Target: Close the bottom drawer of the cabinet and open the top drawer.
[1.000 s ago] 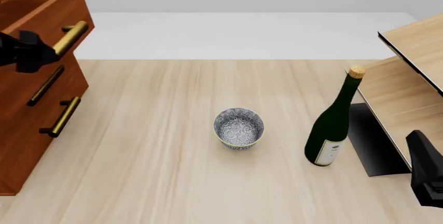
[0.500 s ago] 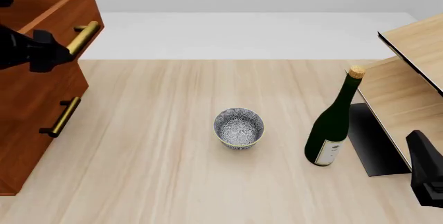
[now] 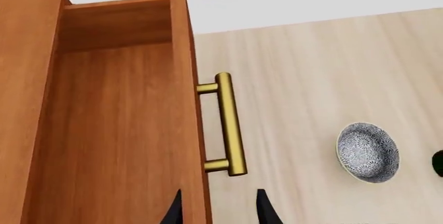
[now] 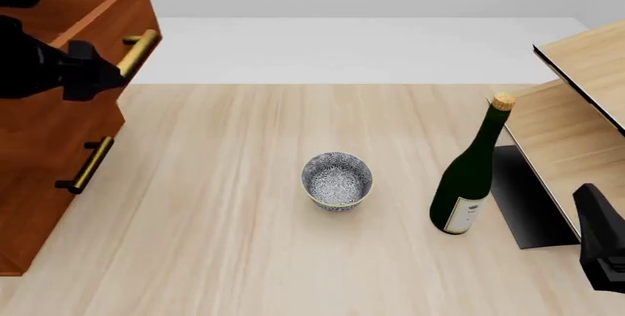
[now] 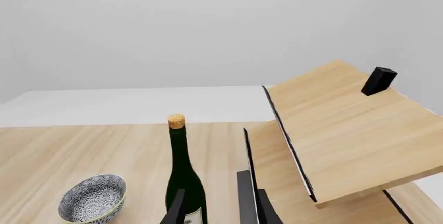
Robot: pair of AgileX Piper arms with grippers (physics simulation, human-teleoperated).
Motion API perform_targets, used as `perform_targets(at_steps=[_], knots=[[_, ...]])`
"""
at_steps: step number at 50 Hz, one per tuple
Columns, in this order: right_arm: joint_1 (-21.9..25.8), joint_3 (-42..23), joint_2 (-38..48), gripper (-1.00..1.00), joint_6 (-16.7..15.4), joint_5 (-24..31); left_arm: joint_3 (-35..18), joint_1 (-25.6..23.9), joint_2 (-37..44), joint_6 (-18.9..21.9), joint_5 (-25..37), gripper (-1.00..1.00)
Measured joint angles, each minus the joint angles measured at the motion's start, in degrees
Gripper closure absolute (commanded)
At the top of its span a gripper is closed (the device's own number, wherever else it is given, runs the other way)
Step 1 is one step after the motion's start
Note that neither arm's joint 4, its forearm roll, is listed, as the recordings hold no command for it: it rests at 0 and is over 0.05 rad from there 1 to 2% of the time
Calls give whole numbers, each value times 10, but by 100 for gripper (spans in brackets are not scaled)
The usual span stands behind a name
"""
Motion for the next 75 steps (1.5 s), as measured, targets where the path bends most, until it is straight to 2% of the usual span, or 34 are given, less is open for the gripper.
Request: perform_targets(at_steps=[30,63,75], knots=[[-2,0,1,-100,4,0,-15,-76,21,-32,-12,-100],[-2,0,1,-100,4,0,-23,-126,38,-63,-28,-100],[-1,0,1,-100,3,0,-22,-134,38,-88,-31,-100]])
